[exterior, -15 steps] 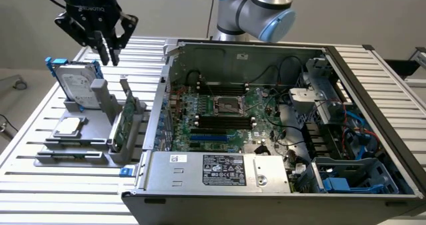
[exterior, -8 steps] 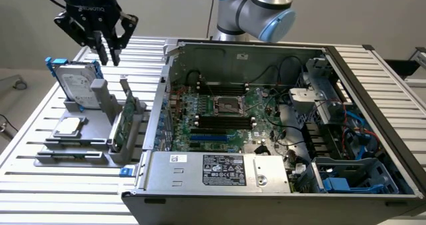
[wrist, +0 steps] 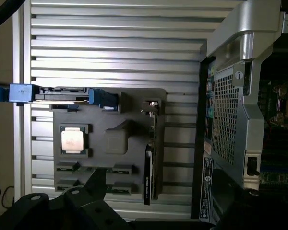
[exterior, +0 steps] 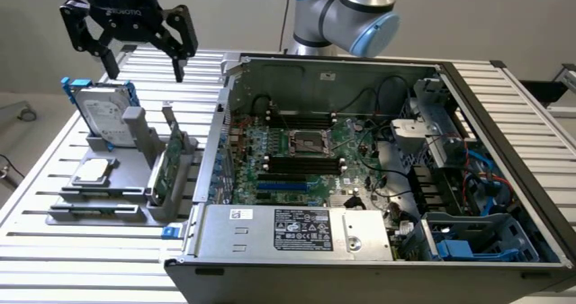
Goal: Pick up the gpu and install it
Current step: 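Pick up the gpu and move the gpu toward the slot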
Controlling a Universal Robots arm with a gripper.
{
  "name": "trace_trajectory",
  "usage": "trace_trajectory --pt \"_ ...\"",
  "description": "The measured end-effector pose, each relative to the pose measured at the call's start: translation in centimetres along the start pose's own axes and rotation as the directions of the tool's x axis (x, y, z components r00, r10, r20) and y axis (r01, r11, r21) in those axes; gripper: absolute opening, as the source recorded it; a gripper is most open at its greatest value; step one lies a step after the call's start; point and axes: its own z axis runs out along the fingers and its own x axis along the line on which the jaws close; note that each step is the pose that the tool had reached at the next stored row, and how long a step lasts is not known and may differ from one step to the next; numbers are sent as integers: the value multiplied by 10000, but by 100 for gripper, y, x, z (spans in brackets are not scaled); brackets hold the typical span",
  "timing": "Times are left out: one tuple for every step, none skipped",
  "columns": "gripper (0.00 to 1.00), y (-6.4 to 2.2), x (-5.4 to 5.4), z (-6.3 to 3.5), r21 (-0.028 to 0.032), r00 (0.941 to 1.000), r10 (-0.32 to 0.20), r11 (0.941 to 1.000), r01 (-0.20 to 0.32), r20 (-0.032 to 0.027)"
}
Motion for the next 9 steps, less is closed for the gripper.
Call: trace_trajectory --pt "99 0 0 0 0 10000 0 10000 0 1" --pt "99 0 0 0 0 10000 0 10000 0 1" --pt "99 0 0 0 0 10000 0 10000 0 0" --pt "99 0 0 0 0 10000 0 10000 0 1" --pt "99 0 0 0 0 10000 0 10000 0 1" --pt "99 0 0 0 0 10000 0 10000 0 1" --pt "99 0 0 0 0 10000 0 10000 0 0" --pt "99 0 0 0 0 10000 0 10000 0 1" --pt "99 0 0 0 0 10000 0 10000 0 1"
